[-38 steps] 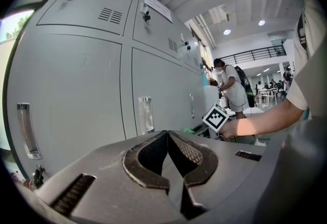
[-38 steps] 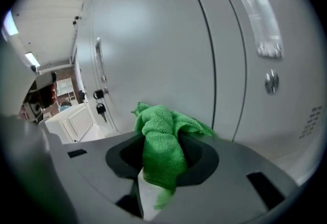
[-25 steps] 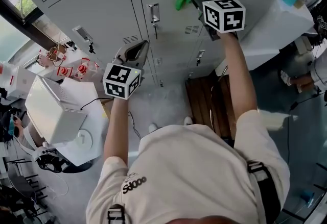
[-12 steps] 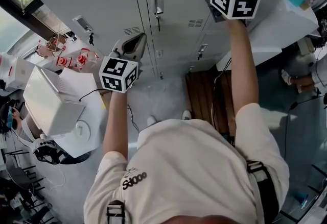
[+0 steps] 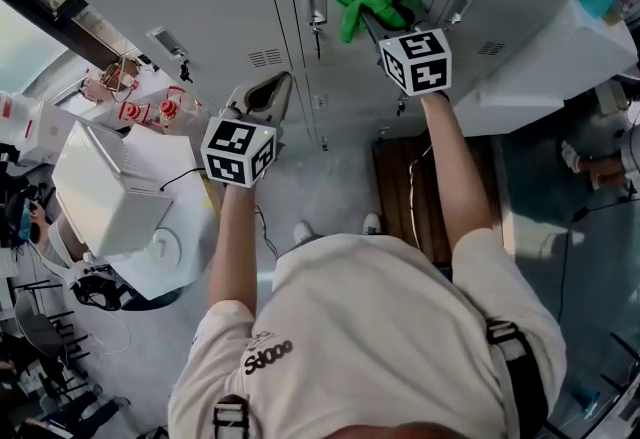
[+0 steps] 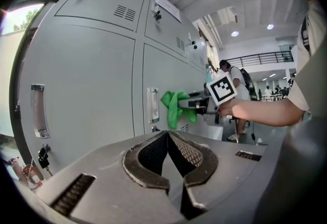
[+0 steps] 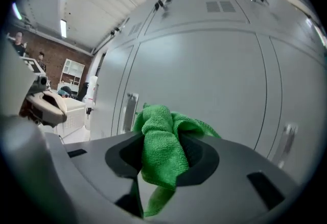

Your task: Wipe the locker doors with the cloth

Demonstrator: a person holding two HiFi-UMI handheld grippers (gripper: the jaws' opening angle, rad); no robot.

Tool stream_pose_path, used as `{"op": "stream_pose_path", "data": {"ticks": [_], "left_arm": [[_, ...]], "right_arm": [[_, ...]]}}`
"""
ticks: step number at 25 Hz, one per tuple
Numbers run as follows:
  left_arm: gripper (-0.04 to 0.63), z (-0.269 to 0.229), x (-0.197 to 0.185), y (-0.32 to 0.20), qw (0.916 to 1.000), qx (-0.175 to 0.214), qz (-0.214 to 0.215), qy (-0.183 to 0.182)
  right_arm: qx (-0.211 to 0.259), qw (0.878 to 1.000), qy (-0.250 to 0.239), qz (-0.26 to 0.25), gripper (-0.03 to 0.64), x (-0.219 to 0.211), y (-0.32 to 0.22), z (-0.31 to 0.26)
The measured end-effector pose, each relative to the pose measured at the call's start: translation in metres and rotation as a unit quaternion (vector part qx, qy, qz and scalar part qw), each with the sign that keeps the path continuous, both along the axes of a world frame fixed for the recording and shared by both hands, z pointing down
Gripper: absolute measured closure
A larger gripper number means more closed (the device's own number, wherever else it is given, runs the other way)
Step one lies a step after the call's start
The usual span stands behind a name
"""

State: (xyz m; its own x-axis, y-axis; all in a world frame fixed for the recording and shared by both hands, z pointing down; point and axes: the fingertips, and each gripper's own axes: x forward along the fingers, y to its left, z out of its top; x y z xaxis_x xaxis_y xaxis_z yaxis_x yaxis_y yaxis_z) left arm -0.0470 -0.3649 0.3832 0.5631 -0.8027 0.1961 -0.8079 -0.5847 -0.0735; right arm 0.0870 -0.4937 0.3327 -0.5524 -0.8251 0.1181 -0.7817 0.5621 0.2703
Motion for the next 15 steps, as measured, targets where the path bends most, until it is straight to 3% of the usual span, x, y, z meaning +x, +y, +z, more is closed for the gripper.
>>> {"op": "stream_pose_path", "data": {"ticks": [4, 9, 12, 15], "left_arm": [[0.577, 0.004, 0.002, 0.003, 1.0000, -0.007, -0.005, 0.002], [0.577, 0.010, 0.002, 0.006, 0.9999, -0.013, -0.010, 0.000], [0.577, 0.012, -0.003, 0.008, 0.9998, -0.014, -0.015, -0.001], [0.577, 0.010, -0.010, 0.009, 0.9997, -0.013, -0.022, -0.004]], "right_arm": [[-0.100, 0.995, 0.026, 0.014, 0.492, 0.001, -0.007, 0.091], [-0.205, 0.976, 0.065, 0.033, 0.492, 0.004, -0.011, 0.183], [-0.235, 0.968, 0.076, 0.037, 0.492, 0.004, -0.013, 0.212], [-0.245, 0.967, 0.063, 0.034, 0.492, 0.000, -0.012, 0.207]]}}
